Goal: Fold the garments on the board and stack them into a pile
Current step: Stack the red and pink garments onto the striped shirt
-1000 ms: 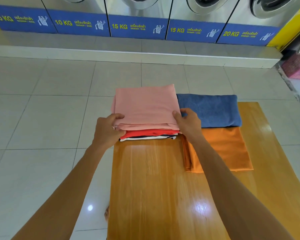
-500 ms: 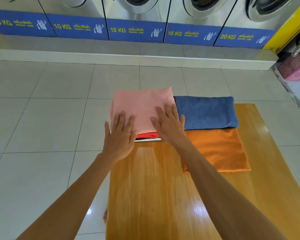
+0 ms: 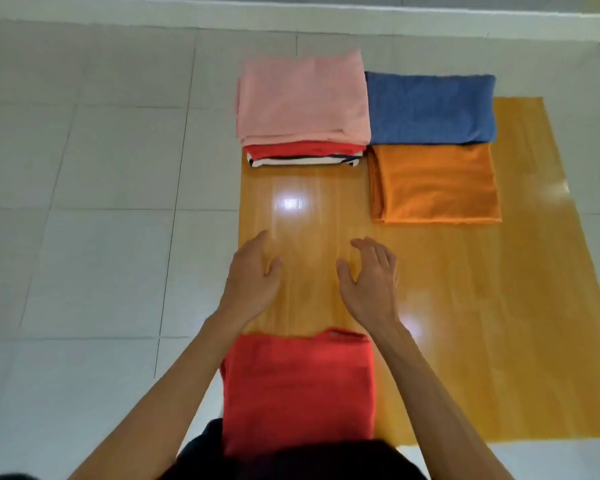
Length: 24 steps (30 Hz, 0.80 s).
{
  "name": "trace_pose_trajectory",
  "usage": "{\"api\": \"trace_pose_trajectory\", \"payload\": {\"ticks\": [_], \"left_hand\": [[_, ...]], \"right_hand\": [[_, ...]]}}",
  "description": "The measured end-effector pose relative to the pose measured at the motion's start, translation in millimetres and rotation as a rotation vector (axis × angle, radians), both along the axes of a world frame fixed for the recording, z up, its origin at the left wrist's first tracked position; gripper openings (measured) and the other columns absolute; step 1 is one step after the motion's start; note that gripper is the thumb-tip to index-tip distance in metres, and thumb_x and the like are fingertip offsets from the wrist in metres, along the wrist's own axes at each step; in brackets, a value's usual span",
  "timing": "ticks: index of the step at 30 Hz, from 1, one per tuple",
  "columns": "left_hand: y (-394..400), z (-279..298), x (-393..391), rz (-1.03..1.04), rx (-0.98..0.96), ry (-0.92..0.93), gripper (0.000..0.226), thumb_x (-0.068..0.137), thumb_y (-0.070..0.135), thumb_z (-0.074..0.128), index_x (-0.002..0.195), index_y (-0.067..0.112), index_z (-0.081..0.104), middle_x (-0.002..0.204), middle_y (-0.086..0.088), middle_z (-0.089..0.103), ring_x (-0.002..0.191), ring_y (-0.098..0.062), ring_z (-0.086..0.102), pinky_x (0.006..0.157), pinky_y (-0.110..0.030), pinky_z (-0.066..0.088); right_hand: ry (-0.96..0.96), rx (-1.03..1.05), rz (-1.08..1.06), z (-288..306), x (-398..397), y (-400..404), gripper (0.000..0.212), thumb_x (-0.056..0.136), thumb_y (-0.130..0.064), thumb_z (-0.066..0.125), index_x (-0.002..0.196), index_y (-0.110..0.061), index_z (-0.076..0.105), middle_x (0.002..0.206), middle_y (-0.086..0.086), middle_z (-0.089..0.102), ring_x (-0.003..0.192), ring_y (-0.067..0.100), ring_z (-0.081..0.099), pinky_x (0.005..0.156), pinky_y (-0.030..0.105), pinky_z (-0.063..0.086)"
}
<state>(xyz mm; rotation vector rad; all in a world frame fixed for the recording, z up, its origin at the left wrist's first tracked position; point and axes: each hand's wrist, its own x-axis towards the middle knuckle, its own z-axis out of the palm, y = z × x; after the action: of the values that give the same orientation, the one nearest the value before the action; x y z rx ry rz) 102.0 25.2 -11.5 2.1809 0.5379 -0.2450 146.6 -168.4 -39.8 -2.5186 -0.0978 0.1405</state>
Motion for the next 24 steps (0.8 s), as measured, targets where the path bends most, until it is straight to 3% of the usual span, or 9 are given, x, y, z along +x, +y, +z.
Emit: {"api": "trace_pose_trajectory", "payload": {"ticks": [4, 6, 10, 12, 14, 16, 20, 24], "left_hand": [[-16, 0, -57, 0.149, 0.032, -0.027, 0.045, 0.096, 0.022, 0.054, 0.141, 0.018, 0.049, 0.142, 0.003, 0.052, 0.133, -0.015, 0.044, 0.108, -0.023, 0.032], [-19, -7, -87, 0.189, 0.064, 0.03, 0.047, 0.095, 0.025, 0.055, 0.14, 0.016, 0.049, 0.14, -0.002, 0.054, 0.132, -0.02, 0.046, 0.108, -0.031, 0.036], [-31, -12, -135, 0.336, 0.128, 0.244, 0.081, 0.088, 0.056, 0.057, 0.15, 0.014, 0.027, 0.149, -0.014, 0.034, 0.14, -0.03, 0.027, 0.108, -0.049, 0.034], [-35, -12, -151, 0.4, 0.151, 0.332, 0.099, 0.079, 0.07, 0.057, 0.15, 0.011, 0.023, 0.148, -0.014, 0.031, 0.138, -0.031, 0.031, 0.104, -0.052, 0.039], [-35, -15, -160, 0.424, 0.158, 0.399, 0.101, 0.07, 0.08, 0.056, 0.139, 0.008, 0.039, 0.134, -0.012, 0.045, 0.125, -0.03, 0.047, 0.096, -0.051, 0.047], [-36, -18, -163, 0.429, 0.124, 0.411, 0.09, 0.067, 0.083, 0.056, 0.118, 0.009, 0.051, 0.113, -0.006, 0.058, 0.104, -0.027, 0.06, 0.085, -0.047, 0.053], [-40, -9, -147, 0.371, 0.043, 0.277, 0.059, 0.088, 0.06, 0.054, 0.113, 0.007, 0.055, 0.103, -0.003, 0.062, 0.096, -0.025, 0.061, 0.078, -0.035, 0.047], [-35, -5, -113, 0.397, -0.13, 0.118, 0.056, 0.093, 0.06, 0.045, 0.12, 0.014, 0.06, 0.11, -0.001, 0.066, 0.1, -0.02, 0.063, 0.081, -0.034, 0.05]], "right_hand": [[0.124, 0.024, 0.029, 1, -52, -25, 0.042, 0.091, -0.024, 0.063, 0.129, -0.009, 0.059, 0.132, 0.008, 0.062, 0.127, 0.031, 0.048, 0.107, 0.037, 0.035], [0.206, 0.017, 0.025, 2, -71, -41, 0.044, 0.093, -0.03, 0.062, 0.133, -0.012, 0.056, 0.132, 0.008, 0.061, 0.126, 0.031, 0.049, 0.105, 0.035, 0.035], [0.341, -0.038, -0.074, 8, -102, -66, 0.055, 0.091, -0.055, 0.057, 0.133, -0.02, 0.052, 0.127, 0.004, 0.059, 0.117, 0.027, 0.057, 0.098, 0.045, 0.048], [0.435, -0.064, -0.122, 11, -112, -75, 0.063, 0.087, -0.067, 0.055, 0.128, -0.019, 0.053, 0.118, 0.001, 0.063, 0.109, 0.024, 0.062, 0.093, 0.044, 0.052], [0.582, -0.032, -0.11, 14, -116, -81, 0.063, 0.085, -0.072, 0.055, 0.117, -0.017, 0.056, 0.103, -0.003, 0.065, 0.098, 0.019, 0.063, 0.085, 0.038, 0.053], [0.703, 0.051, -0.054, 15, -120, -83, 0.051, 0.087, -0.066, 0.059, 0.106, -0.018, 0.063, 0.095, -0.007, 0.066, 0.088, 0.011, 0.063, 0.071, 0.027, 0.05], [0.627, 0.176, -0.017, 10, -118, -76, 0.031, 0.09, -0.05, 0.065, 0.1, -0.02, 0.063, 0.088, -0.01, 0.065, 0.076, 0.005, 0.06, 0.06, 0.021, 0.043], [0.419, 0.34, -0.186, 14, -91, -64, 0.032, 0.091, -0.048, 0.065, 0.094, -0.018, 0.055, 0.081, -0.006, 0.061, 0.072, 0.011, 0.058, 0.06, 0.028, 0.043]]}}
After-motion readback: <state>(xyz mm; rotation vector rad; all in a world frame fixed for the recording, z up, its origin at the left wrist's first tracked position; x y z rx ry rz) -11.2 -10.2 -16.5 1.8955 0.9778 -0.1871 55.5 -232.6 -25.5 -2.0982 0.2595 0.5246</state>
